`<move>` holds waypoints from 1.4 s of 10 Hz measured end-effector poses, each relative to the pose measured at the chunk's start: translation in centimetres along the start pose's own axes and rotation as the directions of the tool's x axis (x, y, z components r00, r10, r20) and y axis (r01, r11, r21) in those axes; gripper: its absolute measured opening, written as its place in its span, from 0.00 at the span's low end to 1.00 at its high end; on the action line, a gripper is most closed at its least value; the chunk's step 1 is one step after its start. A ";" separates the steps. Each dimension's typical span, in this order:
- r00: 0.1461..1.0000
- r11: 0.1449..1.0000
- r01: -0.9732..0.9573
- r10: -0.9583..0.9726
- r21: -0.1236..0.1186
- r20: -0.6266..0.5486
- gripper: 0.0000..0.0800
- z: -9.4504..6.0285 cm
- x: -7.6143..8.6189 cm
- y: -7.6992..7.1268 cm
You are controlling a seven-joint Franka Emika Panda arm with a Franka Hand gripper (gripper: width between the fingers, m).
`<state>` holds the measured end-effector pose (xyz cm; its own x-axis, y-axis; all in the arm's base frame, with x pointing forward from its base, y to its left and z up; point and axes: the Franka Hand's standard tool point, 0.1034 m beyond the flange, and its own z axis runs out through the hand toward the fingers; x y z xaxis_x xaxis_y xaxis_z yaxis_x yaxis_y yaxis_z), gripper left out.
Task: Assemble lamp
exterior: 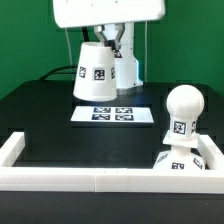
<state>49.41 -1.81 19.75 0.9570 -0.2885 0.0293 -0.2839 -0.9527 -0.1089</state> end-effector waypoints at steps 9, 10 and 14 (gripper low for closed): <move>0.998 0.998 -0.050 0.051 0.033 -0.028 0.06 -2.7 4.3 -9.2; 0.998 0.998 -0.050 0.050 0.032 -0.027 0.06 -2.6 4.3 -9.2; 0.997 0.998 -0.049 0.051 0.047 -0.051 0.06 -3.5 6.2 -12.5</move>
Offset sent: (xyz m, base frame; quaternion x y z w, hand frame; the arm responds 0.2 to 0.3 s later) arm 0.0593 0.0655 0.0361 0.0336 -0.0076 0.0683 0.9971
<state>58.69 7.99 24.76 0.9371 -0.3411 0.0741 -0.3269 -0.9320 -0.1569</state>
